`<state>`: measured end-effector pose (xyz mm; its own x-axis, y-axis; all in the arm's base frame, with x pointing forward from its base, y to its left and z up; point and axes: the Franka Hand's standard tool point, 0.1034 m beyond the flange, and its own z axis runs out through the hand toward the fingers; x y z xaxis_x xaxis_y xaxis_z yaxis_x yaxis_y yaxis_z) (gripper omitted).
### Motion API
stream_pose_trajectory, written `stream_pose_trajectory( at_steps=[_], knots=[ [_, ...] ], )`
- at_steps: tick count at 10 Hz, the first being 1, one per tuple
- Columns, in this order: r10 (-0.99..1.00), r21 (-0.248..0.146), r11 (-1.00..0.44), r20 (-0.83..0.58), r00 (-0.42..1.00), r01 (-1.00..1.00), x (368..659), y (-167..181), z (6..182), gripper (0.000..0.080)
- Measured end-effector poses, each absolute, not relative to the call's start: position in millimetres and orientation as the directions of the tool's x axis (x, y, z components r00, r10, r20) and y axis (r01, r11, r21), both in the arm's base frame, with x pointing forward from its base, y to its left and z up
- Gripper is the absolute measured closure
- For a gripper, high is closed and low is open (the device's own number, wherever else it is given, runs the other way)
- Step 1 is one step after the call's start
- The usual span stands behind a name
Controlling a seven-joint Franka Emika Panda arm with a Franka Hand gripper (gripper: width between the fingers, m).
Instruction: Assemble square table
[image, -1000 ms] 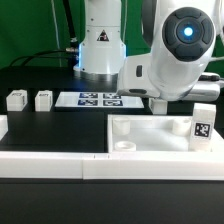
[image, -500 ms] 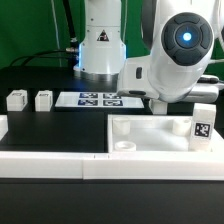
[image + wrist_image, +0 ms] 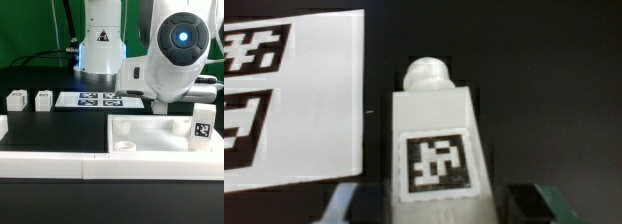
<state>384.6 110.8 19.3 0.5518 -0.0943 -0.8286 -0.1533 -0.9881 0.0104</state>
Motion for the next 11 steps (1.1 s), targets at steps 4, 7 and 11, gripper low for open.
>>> stream_pose_trajectory(
  at_steps=[4, 7, 11],
  knots=[
    [-0.097, 0.01, -0.987, -0.829, 0.551, -0.159, 385.2, 108.6, 19.3, 0.0513],
    [-0.075, -0.021, -0.986, -0.828, 0.556, -0.165, 422.3, 78.6, 65.2, 0.0512],
    [-0.093, -0.021, -0.984, -0.788, 0.609, -0.178, 454.3, 51.9, 107.2, 0.0512]
  ],
)
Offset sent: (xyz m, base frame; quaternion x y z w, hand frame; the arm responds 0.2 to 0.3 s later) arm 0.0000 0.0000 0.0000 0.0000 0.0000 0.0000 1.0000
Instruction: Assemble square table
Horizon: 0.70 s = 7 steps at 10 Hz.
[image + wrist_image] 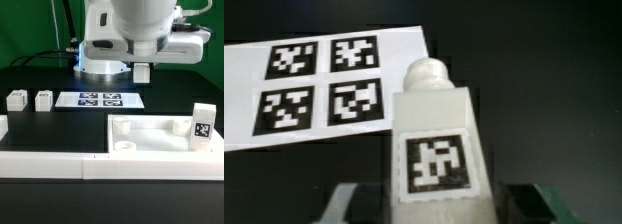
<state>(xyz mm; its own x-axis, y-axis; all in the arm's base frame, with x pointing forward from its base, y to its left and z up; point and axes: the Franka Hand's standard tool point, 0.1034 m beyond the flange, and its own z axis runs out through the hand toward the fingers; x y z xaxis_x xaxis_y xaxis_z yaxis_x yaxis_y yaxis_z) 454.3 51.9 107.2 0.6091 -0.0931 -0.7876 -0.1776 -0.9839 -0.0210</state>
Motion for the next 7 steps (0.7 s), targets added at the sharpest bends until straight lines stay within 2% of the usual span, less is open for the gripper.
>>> stream_pose_trajectory(
  at_steps=[3, 4, 5, 6, 7],
  knots=[
    [-0.115, -0.044, -0.982, -0.632, 0.766, -0.184, 471.6, 51.9, 108.7, 0.0512],
    [-0.098, -0.071, -0.982, -0.595, 0.798, -0.174, 496.5, 36.9, 120.5, 0.0512],
    [-0.098, -0.073, -0.984, -0.54, 0.836, -0.163, 523.9, 29.9, 137.5, 0.0512],
    [-0.066, -0.054, -0.993, -0.465, 0.883, -0.103, 547.2, 24.2, 161.6, 0.0512],
    [-0.051, -0.041, -0.996, -0.395, 0.917, -0.074, 555.0, 24.2, 174.9, 0.0512]
  ],
)
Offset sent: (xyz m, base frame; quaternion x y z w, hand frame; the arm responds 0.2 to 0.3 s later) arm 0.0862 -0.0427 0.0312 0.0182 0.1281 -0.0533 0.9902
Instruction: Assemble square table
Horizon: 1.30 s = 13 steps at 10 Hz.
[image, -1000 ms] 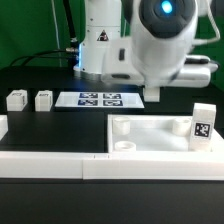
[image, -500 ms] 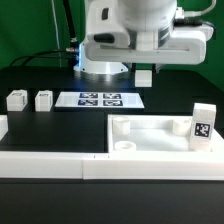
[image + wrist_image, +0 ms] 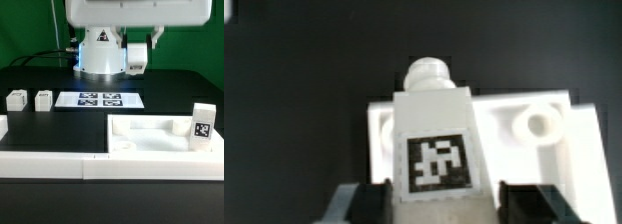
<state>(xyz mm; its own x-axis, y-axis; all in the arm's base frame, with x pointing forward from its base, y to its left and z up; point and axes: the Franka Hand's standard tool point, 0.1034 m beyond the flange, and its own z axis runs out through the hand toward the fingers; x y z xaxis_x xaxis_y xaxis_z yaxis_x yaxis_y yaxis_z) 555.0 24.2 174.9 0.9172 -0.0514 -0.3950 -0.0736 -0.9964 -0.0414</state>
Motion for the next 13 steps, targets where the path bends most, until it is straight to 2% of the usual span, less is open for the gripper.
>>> stream_pose_trajectory(
  at_steps=[5, 7, 9, 11, 12, 13],
  knots=[
    [-0.072, -0.052, -0.996, -0.088, 0.994, -0.077, 570.8, 23.9, 169.3, 0.0512],
    [-0.107, -0.058, -0.993, 0.111, 0.988, -0.101, 595.8, 18.6, 153.4, 0.0512],
    [-0.144, -0.082, -0.988, 0.215, 0.966, -0.13, 615.8, 17.8, 145.4, 0.0512],
    [-0.142, -0.075, -0.99, 0.355, 0.924, -0.123, 639.5, 8.2, 170.4, 0.0512],
    [-0.14, -0.061, -0.99, 0.432, 0.891, -0.126, 640.8, 5.8, 170.6, 0.0512],
    [-0.139, -0.058, -0.99, 0.423, 0.895, -0.126, 636.6, 5.9, 164.7, 0.0512]
  ],
)
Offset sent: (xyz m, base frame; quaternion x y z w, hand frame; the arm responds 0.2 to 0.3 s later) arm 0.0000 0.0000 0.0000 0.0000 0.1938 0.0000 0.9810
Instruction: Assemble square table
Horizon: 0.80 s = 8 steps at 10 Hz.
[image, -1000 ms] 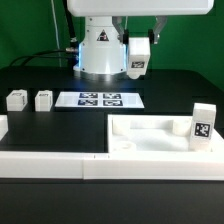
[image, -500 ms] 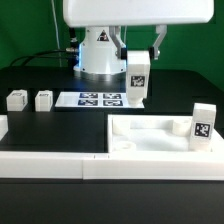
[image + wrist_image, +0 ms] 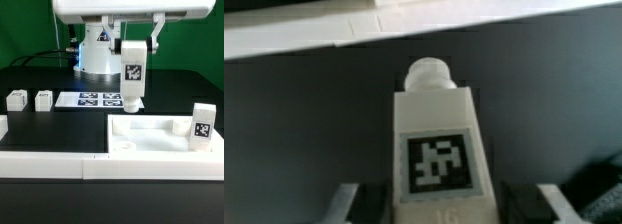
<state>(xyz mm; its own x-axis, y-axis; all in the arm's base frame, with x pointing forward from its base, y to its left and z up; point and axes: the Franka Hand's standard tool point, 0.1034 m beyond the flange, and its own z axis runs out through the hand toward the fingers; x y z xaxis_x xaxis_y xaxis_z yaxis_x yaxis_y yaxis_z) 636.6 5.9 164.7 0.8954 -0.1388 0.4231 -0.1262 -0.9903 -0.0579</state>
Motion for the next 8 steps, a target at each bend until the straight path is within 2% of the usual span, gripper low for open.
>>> stream_pose_trajectory(
  at_steps=[2, 4, 8],
  knots=[
    [-0.139, -0.053, -0.99, 0.449, 0.883, -0.129, 637.2, 2.1, 165.6, 0.0512],
    [-0.141, -0.029, -0.989, 0.49, 0.86, -0.145, 611.8, -7.0, 145.3, 0.0512],
    [-0.122, -0.012, -0.991, 0.484, 0.867, -0.133, 605.3, -0.6, 122.0, 0.0512]
  ],
)
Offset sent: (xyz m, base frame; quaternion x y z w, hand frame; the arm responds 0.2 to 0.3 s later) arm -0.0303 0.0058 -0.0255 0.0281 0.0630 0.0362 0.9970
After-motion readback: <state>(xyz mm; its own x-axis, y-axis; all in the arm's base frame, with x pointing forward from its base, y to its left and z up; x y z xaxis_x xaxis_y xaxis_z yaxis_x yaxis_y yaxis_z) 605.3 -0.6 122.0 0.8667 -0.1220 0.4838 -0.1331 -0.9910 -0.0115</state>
